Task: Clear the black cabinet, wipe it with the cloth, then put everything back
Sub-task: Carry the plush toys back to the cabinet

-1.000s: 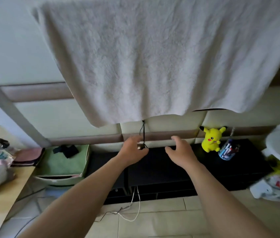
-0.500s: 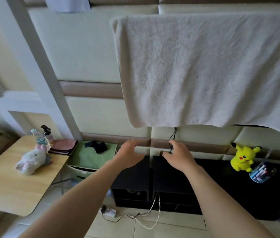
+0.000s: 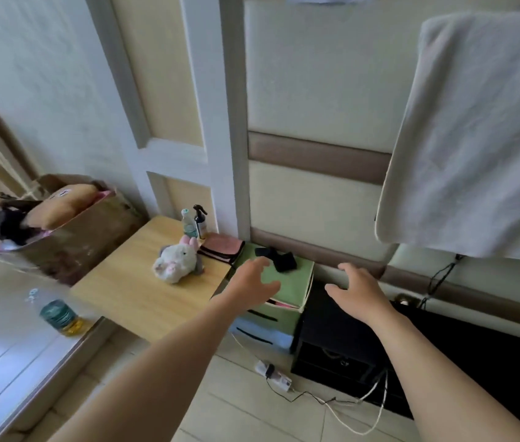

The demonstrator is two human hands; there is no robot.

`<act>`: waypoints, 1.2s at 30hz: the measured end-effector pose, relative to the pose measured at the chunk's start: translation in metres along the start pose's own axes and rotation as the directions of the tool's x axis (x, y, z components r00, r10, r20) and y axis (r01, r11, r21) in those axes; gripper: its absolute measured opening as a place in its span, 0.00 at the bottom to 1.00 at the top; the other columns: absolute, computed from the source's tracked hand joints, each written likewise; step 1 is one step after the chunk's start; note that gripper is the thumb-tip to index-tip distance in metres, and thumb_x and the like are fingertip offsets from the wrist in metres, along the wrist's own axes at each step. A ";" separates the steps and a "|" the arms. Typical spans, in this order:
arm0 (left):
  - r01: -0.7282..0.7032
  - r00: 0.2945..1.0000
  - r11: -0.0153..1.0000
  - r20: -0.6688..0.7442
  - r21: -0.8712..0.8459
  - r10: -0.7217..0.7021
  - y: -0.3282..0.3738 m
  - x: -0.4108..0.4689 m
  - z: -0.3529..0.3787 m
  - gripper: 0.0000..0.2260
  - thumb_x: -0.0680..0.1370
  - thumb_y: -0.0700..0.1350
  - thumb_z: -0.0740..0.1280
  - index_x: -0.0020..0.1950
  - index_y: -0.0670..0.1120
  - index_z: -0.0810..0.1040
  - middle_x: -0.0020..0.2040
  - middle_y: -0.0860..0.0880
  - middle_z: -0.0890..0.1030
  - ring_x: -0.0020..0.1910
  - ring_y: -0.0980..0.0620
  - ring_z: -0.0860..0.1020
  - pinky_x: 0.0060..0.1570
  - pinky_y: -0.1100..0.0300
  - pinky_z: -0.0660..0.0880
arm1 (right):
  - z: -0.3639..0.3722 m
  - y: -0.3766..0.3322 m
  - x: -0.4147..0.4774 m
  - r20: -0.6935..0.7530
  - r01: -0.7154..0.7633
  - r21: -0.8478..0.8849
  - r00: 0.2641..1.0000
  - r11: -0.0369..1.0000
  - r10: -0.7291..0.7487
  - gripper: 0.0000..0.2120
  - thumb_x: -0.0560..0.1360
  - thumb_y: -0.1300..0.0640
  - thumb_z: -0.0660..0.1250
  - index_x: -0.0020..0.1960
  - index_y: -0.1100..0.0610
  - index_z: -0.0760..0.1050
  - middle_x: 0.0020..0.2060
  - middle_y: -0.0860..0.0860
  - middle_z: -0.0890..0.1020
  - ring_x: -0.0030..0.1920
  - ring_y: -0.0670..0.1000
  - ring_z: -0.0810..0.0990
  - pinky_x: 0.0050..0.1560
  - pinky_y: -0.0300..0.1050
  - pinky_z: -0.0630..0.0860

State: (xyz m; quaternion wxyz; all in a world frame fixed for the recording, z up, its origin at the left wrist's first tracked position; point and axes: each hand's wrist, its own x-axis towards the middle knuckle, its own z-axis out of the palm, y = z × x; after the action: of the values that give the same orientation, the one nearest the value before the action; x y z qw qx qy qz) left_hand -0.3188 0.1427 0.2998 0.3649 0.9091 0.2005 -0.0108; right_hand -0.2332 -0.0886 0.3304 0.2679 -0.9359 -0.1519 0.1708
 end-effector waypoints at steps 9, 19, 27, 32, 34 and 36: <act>0.188 0.975 0.982 -0.114 -0.027 -0.189 -0.085 -0.013 -0.054 0.23 0.76 0.51 0.72 0.69 0.47 0.74 0.61 0.47 0.76 0.56 0.50 0.74 0.54 0.59 0.73 | 0.056 -0.062 0.034 0.137 0.086 -0.040 0.987 0.996 -0.079 0.31 0.78 0.46 0.67 0.78 0.54 0.63 0.74 0.55 0.67 0.74 0.56 0.67 0.70 0.49 0.66; 0.251 0.959 0.963 -0.160 0.097 -0.234 -0.110 0.017 -0.102 0.16 0.78 0.46 0.71 0.65 0.46 0.77 0.61 0.46 0.76 0.57 0.48 0.75 0.55 0.57 0.75 | 0.087 -0.100 0.116 0.218 0.117 0.068 0.967 0.991 -0.129 0.32 0.78 0.45 0.66 0.78 0.52 0.62 0.72 0.56 0.68 0.69 0.58 0.71 0.61 0.50 0.71; 0.338 0.934 0.934 -0.165 0.119 -0.317 -0.139 0.070 -0.120 0.22 0.77 0.52 0.72 0.69 0.48 0.75 0.63 0.45 0.76 0.58 0.48 0.75 0.51 0.61 0.70 | 0.123 -0.130 0.174 0.320 0.119 0.084 0.937 0.989 -0.140 0.32 0.76 0.45 0.67 0.77 0.53 0.63 0.72 0.56 0.69 0.70 0.57 0.71 0.65 0.53 0.72; 0.354 0.932 0.926 -0.129 0.134 -0.338 -0.184 0.104 -0.130 0.22 0.76 0.52 0.72 0.68 0.48 0.75 0.64 0.45 0.76 0.59 0.47 0.75 0.52 0.61 0.70 | 0.164 -0.159 0.204 0.401 0.100 0.048 0.909 0.994 -0.111 0.32 0.76 0.45 0.66 0.77 0.53 0.63 0.70 0.57 0.70 0.68 0.58 0.71 0.64 0.53 0.73; 0.365 0.930 0.922 -0.107 0.129 -0.353 -0.207 0.122 -0.136 0.22 0.76 0.51 0.72 0.69 0.47 0.75 0.64 0.45 0.76 0.60 0.46 0.75 0.53 0.60 0.70 | 0.185 -0.174 0.219 0.414 0.082 0.036 0.906 0.996 -0.090 0.32 0.76 0.45 0.66 0.77 0.53 0.63 0.68 0.57 0.70 0.66 0.58 0.72 0.63 0.53 0.73; 0.362 0.932 0.924 -0.076 0.121 -0.355 -0.237 0.146 -0.142 0.22 0.77 0.50 0.72 0.69 0.46 0.75 0.64 0.45 0.77 0.60 0.46 0.75 0.53 0.60 0.69 | 0.210 -0.189 0.237 0.426 0.058 0.015 0.903 0.998 -0.059 0.32 0.76 0.45 0.66 0.77 0.53 0.63 0.68 0.57 0.70 0.67 0.58 0.72 0.63 0.53 0.74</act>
State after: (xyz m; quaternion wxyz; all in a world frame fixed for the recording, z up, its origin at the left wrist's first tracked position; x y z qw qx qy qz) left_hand -0.2904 0.4445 0.2240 0.2899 0.8794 0.3716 -0.0667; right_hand -0.1417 0.2478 0.2114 0.2343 -0.8708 -0.2345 0.3630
